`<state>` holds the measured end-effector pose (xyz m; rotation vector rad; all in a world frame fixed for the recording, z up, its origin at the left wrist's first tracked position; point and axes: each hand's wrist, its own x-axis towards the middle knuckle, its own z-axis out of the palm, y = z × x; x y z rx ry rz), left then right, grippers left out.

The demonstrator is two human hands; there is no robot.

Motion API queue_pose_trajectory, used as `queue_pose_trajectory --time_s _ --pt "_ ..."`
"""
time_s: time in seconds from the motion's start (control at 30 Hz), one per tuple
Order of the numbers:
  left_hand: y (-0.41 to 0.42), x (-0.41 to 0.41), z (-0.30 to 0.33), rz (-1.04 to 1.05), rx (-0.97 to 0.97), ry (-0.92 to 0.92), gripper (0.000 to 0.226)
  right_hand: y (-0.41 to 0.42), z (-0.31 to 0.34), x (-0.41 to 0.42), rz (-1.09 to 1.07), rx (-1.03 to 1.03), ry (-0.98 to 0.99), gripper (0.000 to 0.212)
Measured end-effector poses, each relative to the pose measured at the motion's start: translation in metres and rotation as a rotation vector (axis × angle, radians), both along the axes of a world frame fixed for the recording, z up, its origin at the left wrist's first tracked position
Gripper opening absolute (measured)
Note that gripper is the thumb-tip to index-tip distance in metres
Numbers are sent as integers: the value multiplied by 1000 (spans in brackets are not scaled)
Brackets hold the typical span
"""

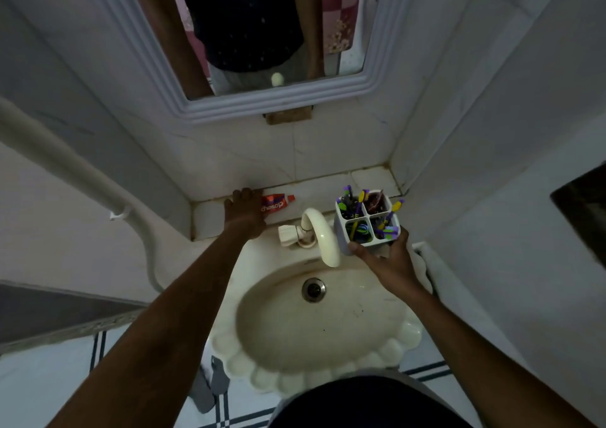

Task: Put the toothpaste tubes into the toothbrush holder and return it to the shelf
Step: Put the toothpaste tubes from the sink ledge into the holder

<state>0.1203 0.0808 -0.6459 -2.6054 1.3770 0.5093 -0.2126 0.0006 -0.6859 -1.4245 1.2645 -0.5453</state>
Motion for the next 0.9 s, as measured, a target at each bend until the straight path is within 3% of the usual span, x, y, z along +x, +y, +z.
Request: queue_pose_trajectory --time_s 0.1,0.17,0.23,0.37,0.47,0.7,0.9 --pt "-6 3 5 -23 10 -114 51 1 1 0 -1 -7 7 128" --pt "-5 4 10 -4 -58 -95 40 3 1 -1 3 -13 7 126" --pt "-2 7 21 127 -199 155 36 2 3 1 -3 -17 0 125" --pt "15 -17 54 452 -543 901 35 0 10 -12 25 -30 3 121" --pt "24 -35 71 365 -542 1047 42 -1 10 -26 46 -7 5 112" --pt "26 -47 118 64 -686 828 22 1 12 1 32 -24 -8 102" --pt "6 -90 135 -118 -625 366 18 -1 15 -4 61 -19 -34 109"
